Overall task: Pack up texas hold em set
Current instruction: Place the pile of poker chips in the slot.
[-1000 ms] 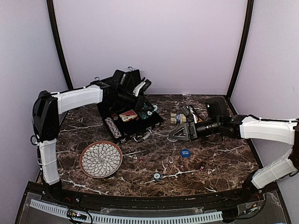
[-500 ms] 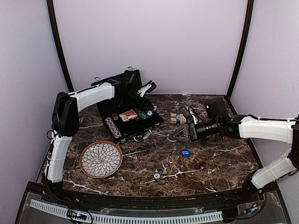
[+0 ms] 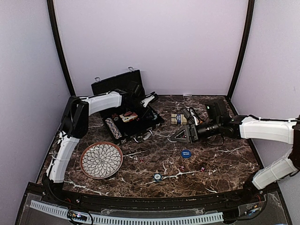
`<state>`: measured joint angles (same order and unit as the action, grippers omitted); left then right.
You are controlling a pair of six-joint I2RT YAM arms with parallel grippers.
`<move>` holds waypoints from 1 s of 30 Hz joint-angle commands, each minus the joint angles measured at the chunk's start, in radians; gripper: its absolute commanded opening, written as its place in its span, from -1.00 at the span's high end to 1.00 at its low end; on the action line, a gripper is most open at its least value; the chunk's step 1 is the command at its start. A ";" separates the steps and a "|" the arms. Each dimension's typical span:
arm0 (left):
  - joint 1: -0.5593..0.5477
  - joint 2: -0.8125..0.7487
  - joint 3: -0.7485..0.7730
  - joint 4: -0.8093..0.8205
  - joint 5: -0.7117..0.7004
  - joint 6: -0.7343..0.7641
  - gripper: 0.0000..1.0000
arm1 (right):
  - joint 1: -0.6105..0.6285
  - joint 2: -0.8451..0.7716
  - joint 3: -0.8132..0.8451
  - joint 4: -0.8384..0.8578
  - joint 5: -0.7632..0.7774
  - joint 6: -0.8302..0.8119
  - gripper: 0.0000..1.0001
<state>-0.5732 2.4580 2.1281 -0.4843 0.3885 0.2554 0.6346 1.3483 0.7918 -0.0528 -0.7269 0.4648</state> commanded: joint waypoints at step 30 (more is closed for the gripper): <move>0.004 -0.112 -0.056 -0.037 0.006 0.012 1.00 | -0.005 0.033 -0.052 0.088 -0.015 0.015 -0.64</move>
<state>-0.5732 2.4561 2.1185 -0.4831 0.4000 0.2527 0.6342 1.3693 0.7471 -0.0120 -0.7292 0.4747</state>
